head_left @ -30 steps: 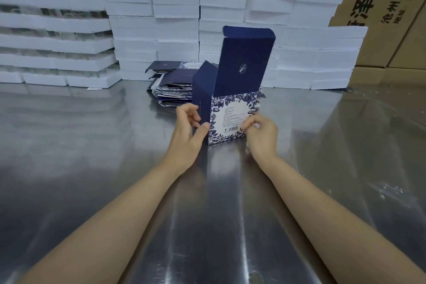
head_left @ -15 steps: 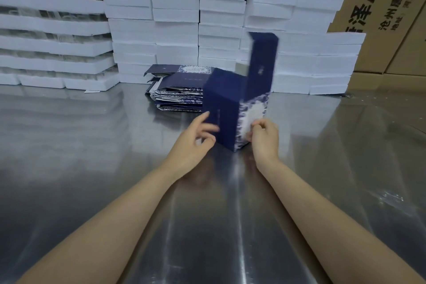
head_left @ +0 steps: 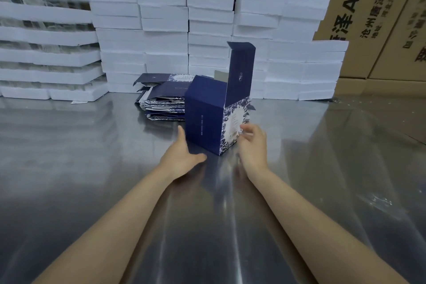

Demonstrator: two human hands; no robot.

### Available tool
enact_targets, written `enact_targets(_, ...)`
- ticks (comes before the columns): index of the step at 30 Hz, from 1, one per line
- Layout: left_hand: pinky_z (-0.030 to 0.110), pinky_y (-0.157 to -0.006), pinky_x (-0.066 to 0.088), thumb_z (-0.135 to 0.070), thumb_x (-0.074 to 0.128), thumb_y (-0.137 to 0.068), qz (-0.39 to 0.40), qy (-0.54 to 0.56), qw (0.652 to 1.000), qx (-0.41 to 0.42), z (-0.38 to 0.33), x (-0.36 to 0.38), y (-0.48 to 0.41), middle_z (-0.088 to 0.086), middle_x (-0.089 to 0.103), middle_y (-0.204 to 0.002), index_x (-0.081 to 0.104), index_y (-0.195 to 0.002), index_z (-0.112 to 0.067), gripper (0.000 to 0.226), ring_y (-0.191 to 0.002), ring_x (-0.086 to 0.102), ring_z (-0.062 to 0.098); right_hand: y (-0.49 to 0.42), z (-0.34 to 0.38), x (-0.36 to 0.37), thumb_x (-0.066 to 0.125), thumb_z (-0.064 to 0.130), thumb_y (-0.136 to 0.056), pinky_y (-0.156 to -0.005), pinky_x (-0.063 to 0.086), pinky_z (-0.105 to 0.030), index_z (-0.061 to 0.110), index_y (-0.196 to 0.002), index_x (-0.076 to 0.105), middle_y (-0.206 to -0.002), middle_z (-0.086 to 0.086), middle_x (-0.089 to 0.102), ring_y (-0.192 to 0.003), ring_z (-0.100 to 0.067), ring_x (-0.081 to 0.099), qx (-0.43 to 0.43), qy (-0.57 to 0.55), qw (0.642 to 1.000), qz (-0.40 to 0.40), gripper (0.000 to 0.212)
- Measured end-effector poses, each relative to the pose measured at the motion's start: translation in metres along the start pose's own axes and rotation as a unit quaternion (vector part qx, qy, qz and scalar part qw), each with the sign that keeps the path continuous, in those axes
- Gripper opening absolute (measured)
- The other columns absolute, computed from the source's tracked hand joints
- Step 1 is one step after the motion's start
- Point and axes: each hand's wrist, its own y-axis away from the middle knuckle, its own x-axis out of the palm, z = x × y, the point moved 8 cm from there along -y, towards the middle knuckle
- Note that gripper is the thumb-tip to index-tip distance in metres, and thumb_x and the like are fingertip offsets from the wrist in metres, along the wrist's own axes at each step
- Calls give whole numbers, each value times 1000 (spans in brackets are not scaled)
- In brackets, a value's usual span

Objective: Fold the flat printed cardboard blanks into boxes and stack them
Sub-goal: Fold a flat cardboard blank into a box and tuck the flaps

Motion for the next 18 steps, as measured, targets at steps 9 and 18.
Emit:
enact_targets(9, 35, -109, 36, -20, 77, -81, -38, 67, 997, 15, 4, -5, -5, -2, 38, -143, 1, -155, -19, 106, -135, 37, 19, 8, 20, 8, 53, 24, -94, -91, 28, 2, 26, -130, 46, -134, 8, 39, -124, -3, 42, -77, -21, 995, 53, 36)
enact_targets(18, 45, -121, 2, -29, 72, -82, -85, -95, 991, 38, 1, -3, -3, 8, 2, -163, -12, -152, -7, 112, -150, -1, 23, 10, 14, 34, 80, 25, -79, -120, 15, -31, 20, -154, -7, -162, 2, -1, -149, -13, 5, -80, 105, 978, 159, 115)
